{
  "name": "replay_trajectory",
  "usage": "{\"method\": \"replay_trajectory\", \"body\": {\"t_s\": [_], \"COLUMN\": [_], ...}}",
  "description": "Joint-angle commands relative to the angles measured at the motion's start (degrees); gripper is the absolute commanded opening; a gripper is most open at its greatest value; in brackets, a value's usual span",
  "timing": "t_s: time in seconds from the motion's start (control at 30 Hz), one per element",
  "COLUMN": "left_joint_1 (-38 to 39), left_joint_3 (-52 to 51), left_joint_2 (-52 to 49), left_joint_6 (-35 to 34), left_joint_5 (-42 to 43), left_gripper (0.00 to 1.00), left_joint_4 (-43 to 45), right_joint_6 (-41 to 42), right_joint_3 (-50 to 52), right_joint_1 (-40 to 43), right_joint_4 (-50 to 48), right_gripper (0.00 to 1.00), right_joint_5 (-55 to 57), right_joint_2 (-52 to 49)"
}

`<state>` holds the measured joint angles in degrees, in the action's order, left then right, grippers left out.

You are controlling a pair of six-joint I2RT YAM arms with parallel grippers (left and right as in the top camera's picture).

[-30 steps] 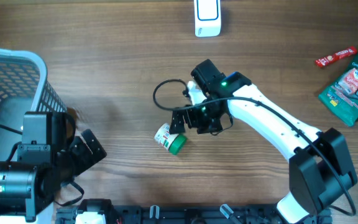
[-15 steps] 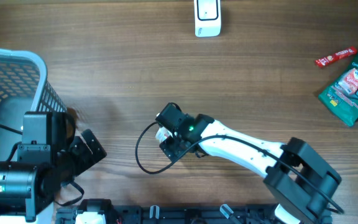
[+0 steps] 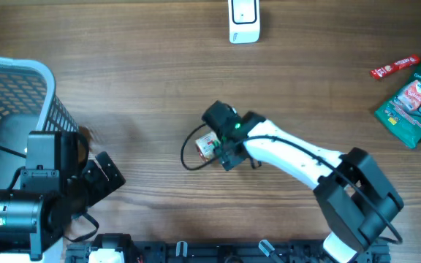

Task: Scan the item barcode

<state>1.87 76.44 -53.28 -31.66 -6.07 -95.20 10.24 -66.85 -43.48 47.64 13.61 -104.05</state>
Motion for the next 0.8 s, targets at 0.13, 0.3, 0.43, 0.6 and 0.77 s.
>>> {"method": "replay_trajectory", "body": {"t_s": [0.13,0.3,0.43,0.6,0.77], "left_joint_1": [0.2,0.2,0.2,0.2,0.2], "left_joint_3": [0.2,0.2,0.2,0.2,0.2], "left_joint_2": [0.0,0.0,0.0,0.0,0.0], "left_joint_6": [-0.5,-0.5,-0.5,-0.5,-0.5], "left_joint_5": [0.3,0.3,0.3,0.3,0.3], "left_gripper": [1.0,1.0,1.0,1.0,1.0], "left_joint_4": [0.0,0.0,0.0,0.0,0.0], "right_joint_6": [11.5,8.6,6.7,4.0,37.7], "right_joint_3": [-7.2,-7.2,-5.4,1.8,11.5], "right_joint_1": [-0.1,0.0,0.0,0.0,0.0], "right_joint_4": [6.0,8.6,8.3,3.7,-0.5], "right_gripper": [1.0,1.0,0.99,0.83,1.0], "right_joint_5": [-11.8,-15.3,-18.3,-18.3,-18.2], "right_joint_2": [15.5,23.3,23.3,23.1,22.7]}}
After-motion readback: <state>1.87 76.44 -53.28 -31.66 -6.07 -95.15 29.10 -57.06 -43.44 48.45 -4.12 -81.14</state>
